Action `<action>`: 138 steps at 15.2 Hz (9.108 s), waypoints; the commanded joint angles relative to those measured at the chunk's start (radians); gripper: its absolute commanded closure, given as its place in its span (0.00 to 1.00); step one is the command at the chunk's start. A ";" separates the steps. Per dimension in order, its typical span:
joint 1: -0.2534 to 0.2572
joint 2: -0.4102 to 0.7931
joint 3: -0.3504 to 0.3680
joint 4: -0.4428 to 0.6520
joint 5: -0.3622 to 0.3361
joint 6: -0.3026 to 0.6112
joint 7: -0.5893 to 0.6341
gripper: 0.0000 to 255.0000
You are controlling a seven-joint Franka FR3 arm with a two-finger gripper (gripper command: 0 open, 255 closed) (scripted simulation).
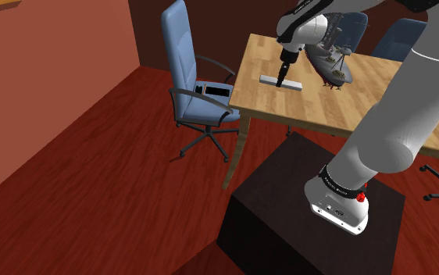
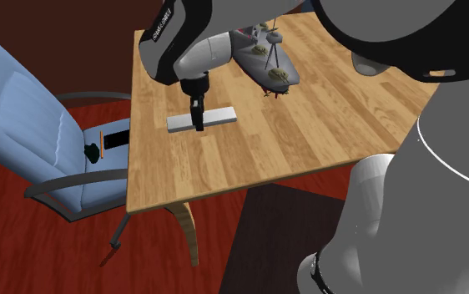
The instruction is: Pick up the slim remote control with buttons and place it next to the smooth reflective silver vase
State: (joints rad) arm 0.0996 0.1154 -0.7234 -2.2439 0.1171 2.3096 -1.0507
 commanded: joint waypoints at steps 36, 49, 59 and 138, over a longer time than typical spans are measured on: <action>0.019 -0.181 0.000 0.135 -0.154 -0.268 0.114 1.00; 0.022 -0.234 0.016 0.268 -0.186 -0.442 0.141 1.00; 0.026 -0.242 0.024 0.396 -0.188 -0.576 0.144 1.00; -0.729 0.366 -0.369 0.752 0.300 -0.612 -1.033 1.00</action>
State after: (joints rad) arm -0.6333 0.4794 -1.0937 -1.4771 0.4148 1.6832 -2.0824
